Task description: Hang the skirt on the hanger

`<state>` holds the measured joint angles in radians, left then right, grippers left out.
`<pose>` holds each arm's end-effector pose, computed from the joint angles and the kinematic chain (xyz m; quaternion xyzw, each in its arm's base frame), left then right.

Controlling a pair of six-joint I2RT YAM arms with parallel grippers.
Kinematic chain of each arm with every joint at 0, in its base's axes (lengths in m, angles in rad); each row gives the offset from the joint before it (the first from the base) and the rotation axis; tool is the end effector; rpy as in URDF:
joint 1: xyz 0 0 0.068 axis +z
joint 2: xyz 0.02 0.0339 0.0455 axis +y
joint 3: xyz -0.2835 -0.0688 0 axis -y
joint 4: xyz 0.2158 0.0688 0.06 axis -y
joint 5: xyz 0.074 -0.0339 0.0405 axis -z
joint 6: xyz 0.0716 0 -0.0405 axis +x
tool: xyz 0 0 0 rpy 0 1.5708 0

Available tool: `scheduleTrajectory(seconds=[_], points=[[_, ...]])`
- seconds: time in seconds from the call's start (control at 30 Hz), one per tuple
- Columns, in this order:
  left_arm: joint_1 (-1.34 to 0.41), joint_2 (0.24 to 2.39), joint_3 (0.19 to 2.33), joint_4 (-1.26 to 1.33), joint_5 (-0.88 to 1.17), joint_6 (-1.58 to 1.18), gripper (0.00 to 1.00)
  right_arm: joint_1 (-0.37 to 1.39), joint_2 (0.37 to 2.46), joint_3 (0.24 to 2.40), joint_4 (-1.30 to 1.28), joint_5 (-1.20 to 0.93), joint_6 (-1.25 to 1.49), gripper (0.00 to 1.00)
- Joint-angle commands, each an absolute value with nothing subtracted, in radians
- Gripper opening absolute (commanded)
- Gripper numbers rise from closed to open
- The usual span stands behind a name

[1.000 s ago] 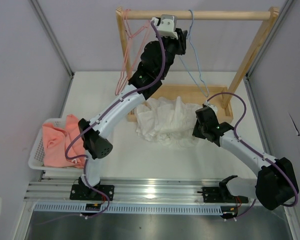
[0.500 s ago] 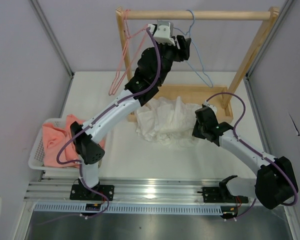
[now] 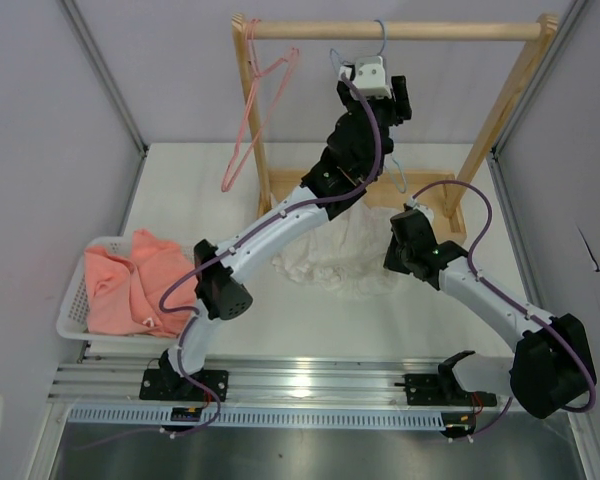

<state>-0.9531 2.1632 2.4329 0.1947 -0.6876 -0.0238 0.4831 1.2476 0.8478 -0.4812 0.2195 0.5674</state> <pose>0.3185 -0.3698 0.5219 -0.0347 0.5707 -0.2195 0.7905 0.2230 0.0994 0.2426 0.0764 0.9331 0.0793 0.3424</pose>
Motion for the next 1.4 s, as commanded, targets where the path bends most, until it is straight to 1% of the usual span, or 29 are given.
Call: scheduleTrajectory(seconds=[0.0, 0.17, 0.27, 0.3, 0.33, 0.4, 0.47, 0.5, 0.53, 0.57, 0.67, 0.8, 1.0, 1.07, 1.1, 1.23, 1.37], points=[[-0.953, 2.187, 2.459, 0.252, -0.856, 0.055, 0.67, 0.486, 1.230, 0.894, -0.492, 0.221, 0.548, 0.00], [-0.950, 2.198, 2.445, 0.300, -0.884, 0.109, 0.66, 0.485, 1.232, 0.887, -0.489, 0.219, 0.549, 0.00], [-0.942, 2.200, 2.445, 0.319, -0.877, 0.123, 0.57, 0.486, 1.235, 0.881, -0.485, 0.218, 0.551, 0.00], [-0.937, 2.198, 2.445, 0.322, -0.865, 0.130, 0.51, 0.486, 1.235, 0.876, -0.483, 0.218, 0.551, 0.00], [-0.927, 2.195, 2.447, 0.316, -0.855, 0.127, 0.49, 0.486, 1.235, 0.874, -0.482, 0.218, 0.552, 0.00], [-0.913, 2.191, 2.450, 0.305, -0.818, 0.108, 0.37, 0.486, 1.235, 0.873, -0.482, 0.218, 0.551, 0.00], [-0.887, 2.171, 2.450, 0.255, -0.772, 0.068, 0.23, 0.485, 1.238, 0.871, -0.482, 0.219, 0.551, 0.00], [-0.881, 2.165, 2.445, 0.246, -0.756, 0.061, 0.13, 0.486, 1.236, 0.871, -0.482, 0.219, 0.549, 0.00], [-0.868, 2.154, 2.444, 0.227, -0.720, 0.060, 0.08, 0.485, 1.236, 0.871, -0.482, 0.219, 0.551, 0.00], [-0.864, 2.146, 2.436, 0.219, -0.695, 0.057, 0.00, 0.486, 1.236, 0.871, -0.480, 0.219, 0.551, 0.00], [-0.851, 2.103, 2.410, 0.222, -0.615, 0.066, 0.00, 0.486, 1.236, 0.870, -0.480, 0.219, 0.552, 0.00], [-0.844, 2.022, 2.283, 0.281, -0.513, 0.067, 0.00, 0.486, 1.236, 0.864, -0.474, 0.221, 0.557, 0.00], [-0.841, 1.951, 2.228, 0.310, -0.427, 0.098, 0.00, 0.483, 1.238, 0.865, -0.474, 0.224, 0.554, 0.00], [-0.839, 1.885, 2.104, 0.406, -0.381, 0.118, 0.00, 0.482, 1.239, 0.865, -0.469, 0.222, 0.551, 0.00], [-0.839, 1.869, 2.077, 0.432, -0.364, 0.123, 0.00, 0.482, 1.241, 0.868, -0.466, 0.219, 0.551, 0.00], [-0.831, 1.852, 2.117, 0.305, -0.333, 0.120, 0.00, 0.482, 1.244, 0.870, -0.469, 0.221, 0.551, 0.00], [-0.830, 1.754, 1.993, 0.299, -0.287, 0.114, 0.00, 0.476, 1.246, 0.876, -0.474, 0.222, 0.546, 0.00]])
